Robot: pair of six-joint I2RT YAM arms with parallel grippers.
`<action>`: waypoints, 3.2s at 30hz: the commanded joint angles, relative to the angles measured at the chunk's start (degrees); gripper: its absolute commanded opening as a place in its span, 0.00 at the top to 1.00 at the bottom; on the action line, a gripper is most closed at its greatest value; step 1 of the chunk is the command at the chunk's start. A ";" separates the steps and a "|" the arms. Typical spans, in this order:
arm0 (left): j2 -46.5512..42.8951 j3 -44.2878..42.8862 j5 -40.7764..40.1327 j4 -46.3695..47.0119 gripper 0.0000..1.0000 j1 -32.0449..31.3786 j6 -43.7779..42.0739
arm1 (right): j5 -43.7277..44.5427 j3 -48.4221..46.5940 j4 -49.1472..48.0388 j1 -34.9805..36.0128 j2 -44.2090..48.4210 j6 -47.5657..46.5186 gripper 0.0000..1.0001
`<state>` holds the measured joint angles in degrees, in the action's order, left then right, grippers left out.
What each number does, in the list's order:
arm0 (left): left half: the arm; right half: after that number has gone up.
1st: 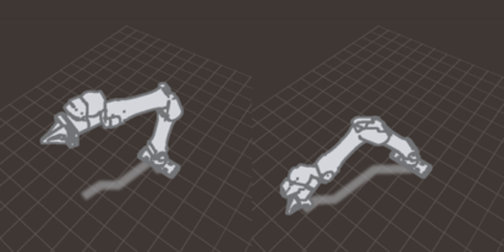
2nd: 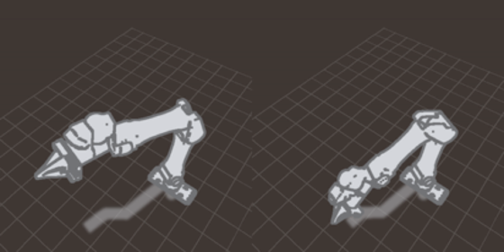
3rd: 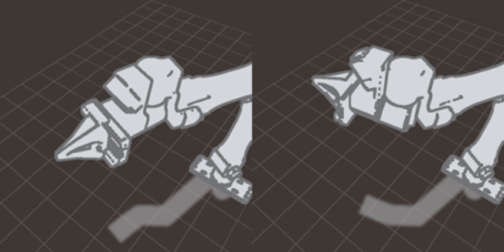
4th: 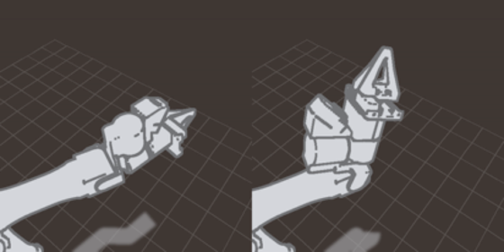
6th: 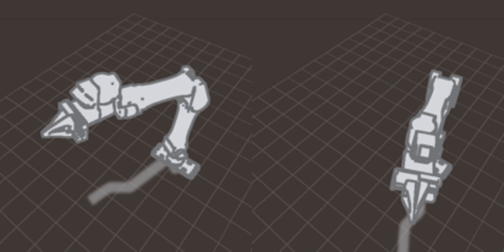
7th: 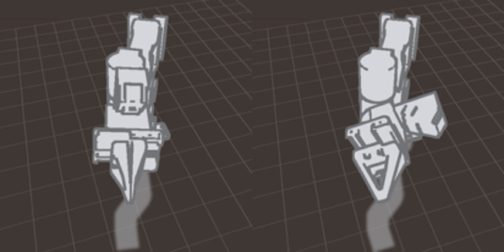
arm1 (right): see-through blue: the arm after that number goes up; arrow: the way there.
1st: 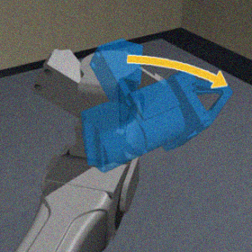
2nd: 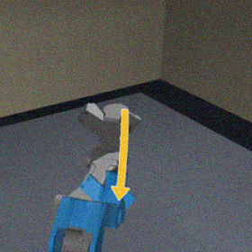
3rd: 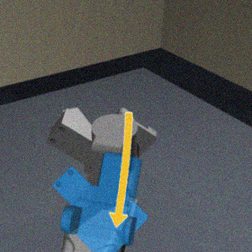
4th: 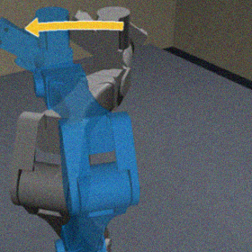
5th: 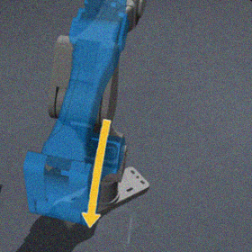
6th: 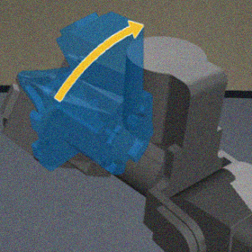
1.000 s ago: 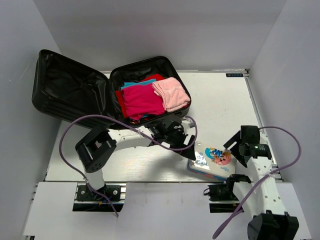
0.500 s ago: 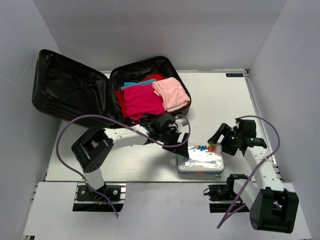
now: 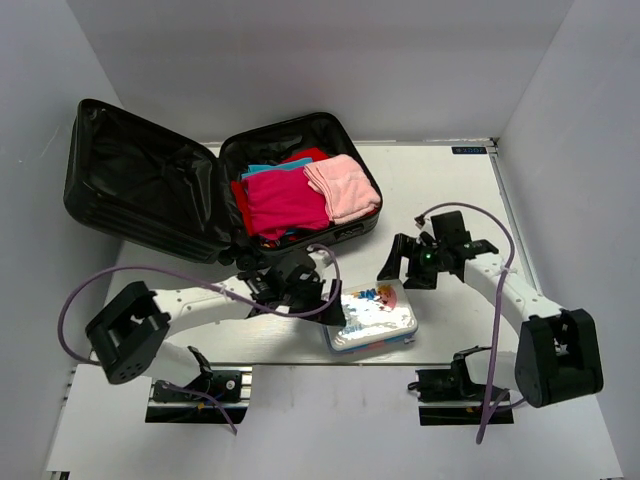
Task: Pack the luggage
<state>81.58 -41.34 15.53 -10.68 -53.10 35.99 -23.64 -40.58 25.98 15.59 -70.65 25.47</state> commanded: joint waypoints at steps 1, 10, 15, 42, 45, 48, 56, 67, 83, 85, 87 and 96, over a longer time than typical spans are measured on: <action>-5.44 3.54 -9.64 -2.24 0.00 0.01 0.31 | -1.60 -5.91 6.25 0.84 -0.45 -3.84 0.10; -8.55 10.84 -6.92 5.82 0.00 0.02 3.65 | 5.80 4.16 9.37 -0.65 9.82 -7.11 0.10; -2.49 8.48 -2.70 13.37 0.00 0.10 5.49 | 0.62 10.42 3.83 -2.32 9.05 -5.70 0.10; 6.57 7.86 -3.32 5.49 1.00 6.52 5.06 | -22.86 -7.32 11.46 6.99 7.11 -9.30 0.76; 6.49 7.51 -2.70 5.58 1.00 6.52 4.45 | -20.40 -10.13 12.60 10.23 5.62 -9.65 1.00; 5.87 6.63 -3.13 4.62 0.61 6.69 3.57 | -17.33 -16.52 15.76 12.26 4.83 -11.32 1.00; 0.78 8.20 -5.07 1.36 0.15 10.38 1.72 | -13.80 -31.31 24.47 20.69 -1.15 -12.91 1.00; -7.14 17.08 -6.57 3.20 0.13 15.39 2.86 | -4.32 -35.35 25.52 31.25 -9.06 -10.97 1.00; -13.20 16.65 -8.58 2.68 0.13 15.13 3.13 | 12.19 -58.72 37.81 36.96 -17.66 -15.72 0.33; -13.03 16.38 -9.02 2.68 0.13 15.13 2.86 | 13.61 -60.93 38.44 37.22 -18.20 -15.98 0.27; -12.76 15.68 -9.29 2.24 0.13 15.05 2.60 | 15.90 -63.38 39.32 37.32 -18.47 -15.90 0.13; -13.37 14.01 -9.90 0.84 0.13 14.43 3.12 | 20.48 -65.68 45.31 43.54 -23.03 -16.60 0.10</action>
<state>69.10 -26.00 7.73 -6.92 -38.24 39.42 -3.25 -105.51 68.73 56.07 -91.39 9.96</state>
